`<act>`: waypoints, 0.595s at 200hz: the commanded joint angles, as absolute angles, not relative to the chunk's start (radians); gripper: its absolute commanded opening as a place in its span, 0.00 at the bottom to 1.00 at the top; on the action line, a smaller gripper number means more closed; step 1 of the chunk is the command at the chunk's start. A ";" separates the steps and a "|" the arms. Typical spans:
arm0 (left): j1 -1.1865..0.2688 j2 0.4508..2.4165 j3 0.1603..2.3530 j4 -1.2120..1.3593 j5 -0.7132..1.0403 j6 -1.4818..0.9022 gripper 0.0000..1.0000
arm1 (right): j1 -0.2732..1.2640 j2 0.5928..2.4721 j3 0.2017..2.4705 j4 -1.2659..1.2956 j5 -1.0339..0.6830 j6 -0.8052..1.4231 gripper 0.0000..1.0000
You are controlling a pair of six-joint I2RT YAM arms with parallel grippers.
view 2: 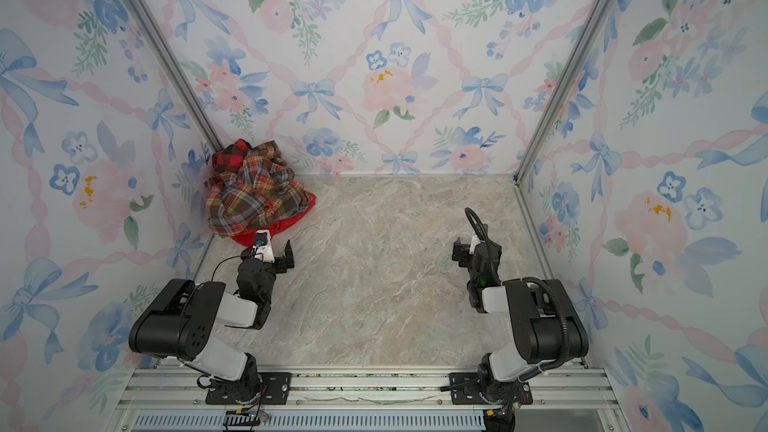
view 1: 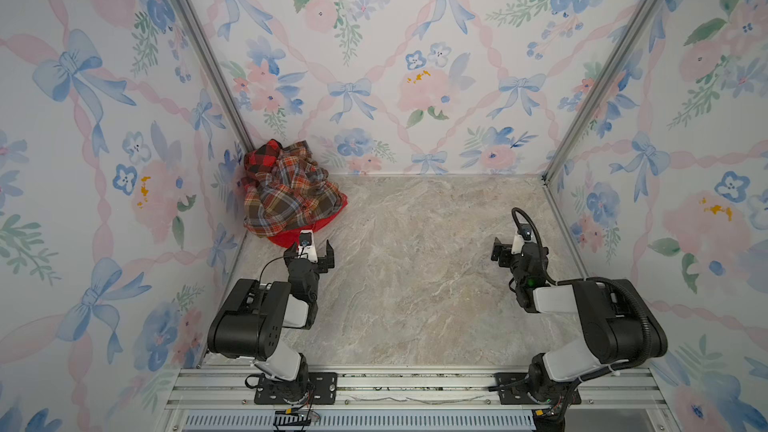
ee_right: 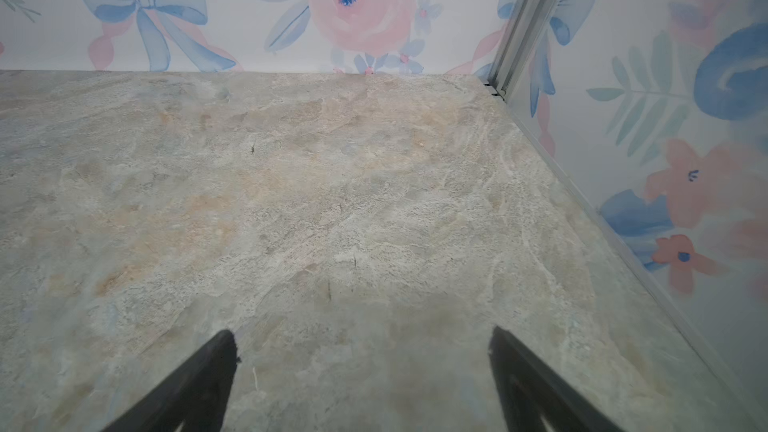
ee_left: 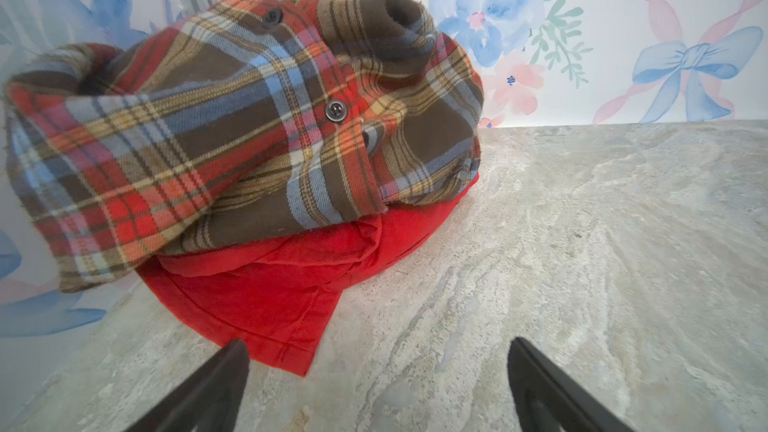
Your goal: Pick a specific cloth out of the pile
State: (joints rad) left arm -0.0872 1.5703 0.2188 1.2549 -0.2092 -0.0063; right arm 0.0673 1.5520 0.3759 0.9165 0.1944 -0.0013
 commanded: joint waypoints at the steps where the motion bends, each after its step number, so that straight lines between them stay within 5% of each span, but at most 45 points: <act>1: -0.079 1.569 0.227 1.243 -0.183 0.003 0.98 | 0.070 1.548 0.391 0.910 0.185 0.001 0.97; 119: -0.030 1.564 0.241 1.210 -0.096 -0.026 0.98 | 0.064 1.548 0.393 0.906 0.173 0.005 0.97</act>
State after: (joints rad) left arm -0.0357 1.5703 0.2276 1.2148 -0.1139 -0.0109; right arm 0.0666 1.5520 0.3759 0.9161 0.1867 -0.0010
